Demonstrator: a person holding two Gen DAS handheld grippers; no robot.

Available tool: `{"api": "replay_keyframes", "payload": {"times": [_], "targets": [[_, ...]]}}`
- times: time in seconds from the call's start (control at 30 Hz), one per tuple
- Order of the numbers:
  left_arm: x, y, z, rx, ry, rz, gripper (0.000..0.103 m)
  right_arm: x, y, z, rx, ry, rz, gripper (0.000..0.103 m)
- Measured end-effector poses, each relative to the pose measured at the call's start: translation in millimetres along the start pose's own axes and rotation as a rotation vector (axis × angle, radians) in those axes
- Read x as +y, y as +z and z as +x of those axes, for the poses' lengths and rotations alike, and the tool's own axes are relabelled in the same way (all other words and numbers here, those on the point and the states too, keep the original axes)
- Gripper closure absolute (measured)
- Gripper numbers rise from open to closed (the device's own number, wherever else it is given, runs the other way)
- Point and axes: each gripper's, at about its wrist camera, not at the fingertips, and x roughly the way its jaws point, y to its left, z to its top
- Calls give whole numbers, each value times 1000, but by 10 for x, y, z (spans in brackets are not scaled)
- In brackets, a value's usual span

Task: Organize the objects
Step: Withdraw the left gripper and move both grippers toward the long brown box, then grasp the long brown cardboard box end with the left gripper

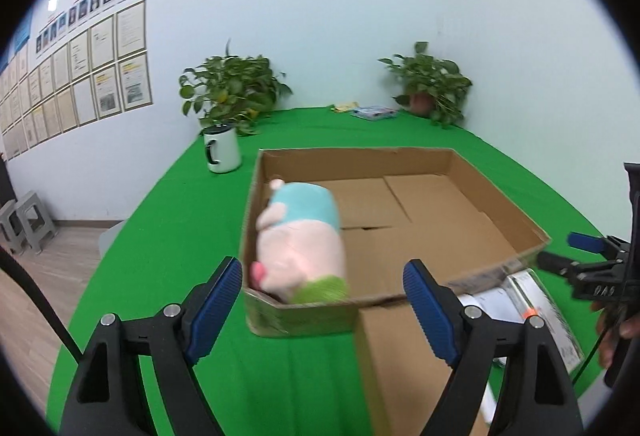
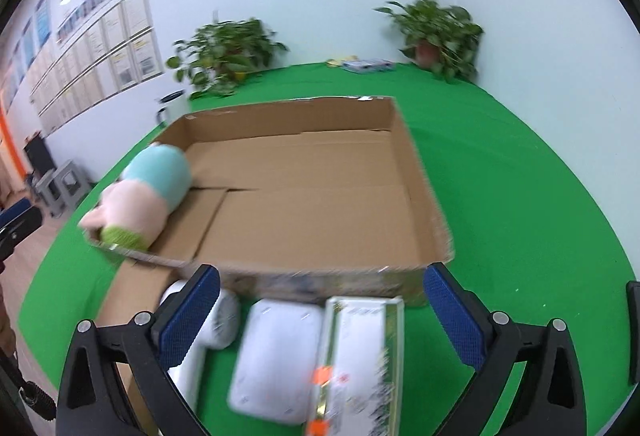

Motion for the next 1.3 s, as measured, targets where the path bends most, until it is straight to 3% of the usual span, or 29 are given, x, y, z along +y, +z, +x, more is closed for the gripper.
{"api": "replay_keyframes", "payload": {"times": [0.2, 0.37, 0.7, 0.9, 1.13, 1.3], "targets": [[-146, -81, -82, 14, -50, -19, 20, 321, -240, -219, 6, 50, -29, 1], [-294, -230, -144, 29, -103, -15, 20, 460, -496, -402, 11, 37, -58, 1], [-311, -394, -206, 34, -111, -53, 20, 318, -575, -466, 22, 62, -55, 1], [-189, -513, -220, 75, -136, -73, 21, 414, -670, -568, 88, 232, -44, 1], [-40, -876, -31, 241, -296, -146, 22, 895, -1101, -716, 202, 434, -138, 1], [-47, -1094, 82, 326, -409, -197, 37, 1206, -1322, -756, 266, 482, -179, 1]]}}
